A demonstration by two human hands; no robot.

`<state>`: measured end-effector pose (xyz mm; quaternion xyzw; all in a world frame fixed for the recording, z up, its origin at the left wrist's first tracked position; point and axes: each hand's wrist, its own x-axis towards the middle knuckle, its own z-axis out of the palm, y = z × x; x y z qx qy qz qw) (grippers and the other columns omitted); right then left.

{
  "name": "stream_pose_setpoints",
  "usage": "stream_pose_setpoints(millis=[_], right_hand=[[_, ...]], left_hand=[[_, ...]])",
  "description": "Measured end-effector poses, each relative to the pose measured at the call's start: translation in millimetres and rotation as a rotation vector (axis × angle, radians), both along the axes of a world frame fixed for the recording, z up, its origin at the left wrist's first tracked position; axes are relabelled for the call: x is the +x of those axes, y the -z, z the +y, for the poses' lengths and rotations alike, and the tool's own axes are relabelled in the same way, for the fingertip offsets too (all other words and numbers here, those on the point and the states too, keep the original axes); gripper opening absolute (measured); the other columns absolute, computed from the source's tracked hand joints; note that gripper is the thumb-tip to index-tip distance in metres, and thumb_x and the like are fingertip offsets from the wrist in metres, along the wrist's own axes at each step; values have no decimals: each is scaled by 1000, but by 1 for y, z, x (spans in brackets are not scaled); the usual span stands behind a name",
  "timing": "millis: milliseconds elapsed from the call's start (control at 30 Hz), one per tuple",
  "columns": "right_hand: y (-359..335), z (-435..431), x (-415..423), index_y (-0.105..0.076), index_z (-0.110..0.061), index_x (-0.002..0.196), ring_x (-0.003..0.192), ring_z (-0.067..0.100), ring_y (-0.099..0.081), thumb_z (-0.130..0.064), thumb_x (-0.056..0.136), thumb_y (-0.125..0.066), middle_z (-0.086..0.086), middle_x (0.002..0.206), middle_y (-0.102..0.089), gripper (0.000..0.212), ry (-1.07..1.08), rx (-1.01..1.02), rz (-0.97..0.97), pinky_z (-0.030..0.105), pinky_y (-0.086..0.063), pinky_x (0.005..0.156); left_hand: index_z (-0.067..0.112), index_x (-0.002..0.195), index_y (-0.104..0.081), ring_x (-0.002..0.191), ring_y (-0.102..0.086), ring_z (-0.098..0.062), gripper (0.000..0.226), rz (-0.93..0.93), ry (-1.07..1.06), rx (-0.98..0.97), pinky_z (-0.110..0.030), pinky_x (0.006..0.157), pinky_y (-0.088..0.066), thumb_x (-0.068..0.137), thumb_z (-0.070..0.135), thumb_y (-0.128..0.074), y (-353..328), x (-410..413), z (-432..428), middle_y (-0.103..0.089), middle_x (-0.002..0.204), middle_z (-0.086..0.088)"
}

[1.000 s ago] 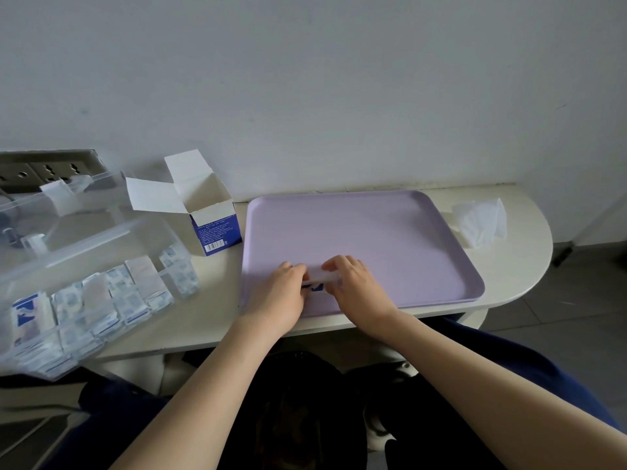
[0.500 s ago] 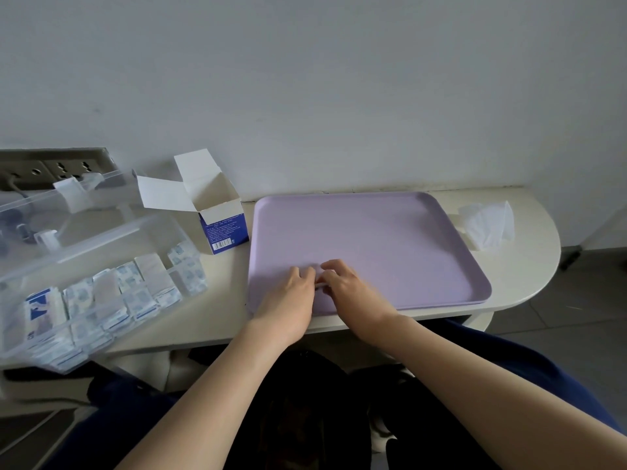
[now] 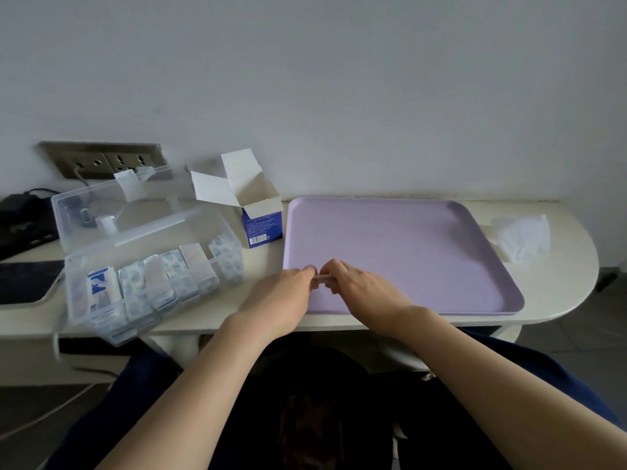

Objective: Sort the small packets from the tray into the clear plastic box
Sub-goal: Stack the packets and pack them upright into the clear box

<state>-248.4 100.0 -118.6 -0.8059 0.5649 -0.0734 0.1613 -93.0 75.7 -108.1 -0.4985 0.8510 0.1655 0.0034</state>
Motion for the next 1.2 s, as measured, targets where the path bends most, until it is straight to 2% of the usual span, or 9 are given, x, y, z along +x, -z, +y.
stream_pose_setpoints(millis=[167,333,500,633,733,867,967,1067,1200], right_hand=[[-4,5,17,-40,-14,116,79,21,-53,-19,101,-32,5,107,-57,18,-9,-15,10,28,-39,66],[6,4,29,-38,-16,112,67,25,-47,-19,101,-34,6,97,-59,12,14,-84,76,30,-35,61],[9,-2,37,-54,-15,104,82,24,-58,-33,99,-40,1,94,-63,24,29,-159,-25,30,-40,67],[7,-8,48,-66,-14,99,86,20,-56,-29,94,-51,1,93,-62,22,-35,-284,-148,29,-46,69],[-2,-8,63,-67,-13,98,80,13,-53,-36,91,-46,0,86,-66,31,-50,-398,-219,20,-40,65],[-15,-11,90,-68,-14,87,71,13,-48,-42,90,-37,-1,74,-63,42,-60,-496,-187,22,-38,56],[-26,-17,109,-69,-13,86,73,12,-44,-42,91,-42,-1,76,-62,39,-59,-420,-222,29,-44,60],[-40,-23,131,-66,-10,86,73,18,-51,-28,92,-53,2,78,-63,22,-19,-298,-328,37,-47,66],[-57,-37,164,-60,-3,75,61,20,-43,-19,90,-56,7,65,-55,22,32,-236,-403,31,-39,61]], left_hand=[[21,106,-41,71,-55,-16,12,17,-37,-25,-22,52,-35,100,13,-34,-10,19,7,-57,89,-1],[22,93,-35,60,-49,-18,10,-18,-23,34,-28,48,-30,100,15,-31,-12,37,13,-50,75,-1],[23,89,-46,76,-57,-28,11,124,-89,2,-36,62,-40,98,25,-41,-16,61,12,-62,89,-6],[25,85,-40,78,-57,-28,13,127,-106,-137,-36,65,-44,96,19,-44,-21,76,11,-61,87,-2],[24,93,-41,76,-56,-27,7,146,-102,-211,-36,66,-45,98,19,-40,-26,86,13,-60,89,0],[22,103,-41,78,-58,-26,9,212,-138,-289,-36,65,-44,98,16,-39,-34,103,16,-62,94,3],[20,100,-39,77,-58,-27,5,287,-193,-336,-38,63,-42,100,25,-38,-40,118,18,-62,89,1],[20,95,-37,70,-52,-22,10,396,-270,-428,-32,57,-26,99,28,-41,-44,136,19,-56,80,3],[13,113,-46,88,-54,-22,19,400,-417,-512,-30,71,-35,96,21,-49,-41,165,16,-56,102,-2]])
